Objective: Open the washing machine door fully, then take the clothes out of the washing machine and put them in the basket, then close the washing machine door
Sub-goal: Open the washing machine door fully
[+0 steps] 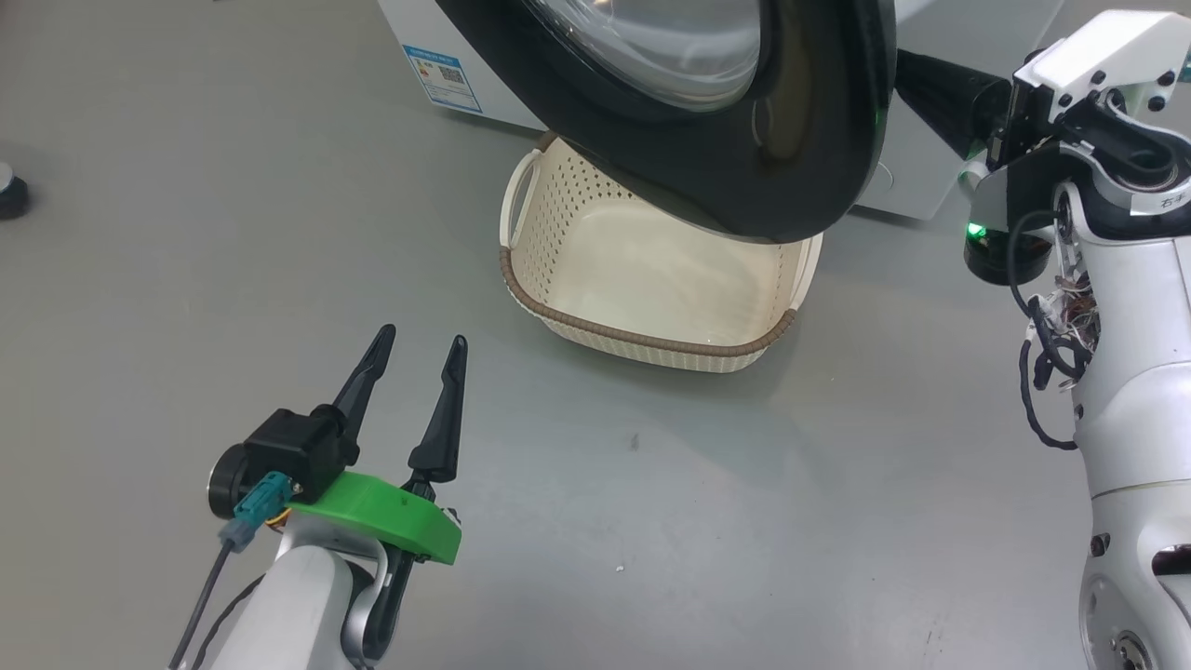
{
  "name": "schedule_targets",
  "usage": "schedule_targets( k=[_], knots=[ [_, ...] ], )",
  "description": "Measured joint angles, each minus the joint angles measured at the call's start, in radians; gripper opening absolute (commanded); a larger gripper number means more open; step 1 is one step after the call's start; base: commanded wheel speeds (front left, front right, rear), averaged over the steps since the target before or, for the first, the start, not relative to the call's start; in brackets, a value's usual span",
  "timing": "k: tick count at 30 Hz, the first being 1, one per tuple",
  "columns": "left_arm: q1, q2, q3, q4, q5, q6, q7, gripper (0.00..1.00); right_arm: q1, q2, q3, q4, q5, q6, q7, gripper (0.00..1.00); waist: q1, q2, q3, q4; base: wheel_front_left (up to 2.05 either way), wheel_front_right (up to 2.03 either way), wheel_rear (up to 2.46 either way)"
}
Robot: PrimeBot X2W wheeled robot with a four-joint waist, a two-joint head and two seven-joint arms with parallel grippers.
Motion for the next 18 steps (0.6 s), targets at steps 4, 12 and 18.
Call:
schedule_targets(
  k=[4, 12, 18],
  knots=[
    [0.001, 0.0, -0.001, 0.004, 0.001, 0.0, 0.0, 1.0, 0.02, 0.014, 0.007, 0.011, 0.01, 0.0, 0.014, 0.0, 0.0, 0.0, -0.019, -0.001, 0.0, 0.0, 0.0],
    [0.006, 0.0, -0.005, 0.014, 0.022, 0.0, 0.0, 1.0, 0.072, 0.023, 0.029, 0.016, 0.026, 0.0, 0.034, 0.0, 0.0, 0.0, -0.063, 0.003, 0.0, 0.0, 0.0],
    [0.034, 0.0, -0.005, 0.022, 0.034, 0.001, 0.0, 1.0, 0.108, 0.029, 0.045, 0.02, 0.046, 0.0, 0.049, 0.0, 0.0, 0.0, -0.097, 0.008, 0.0, 0.0, 0.0]
  ],
)
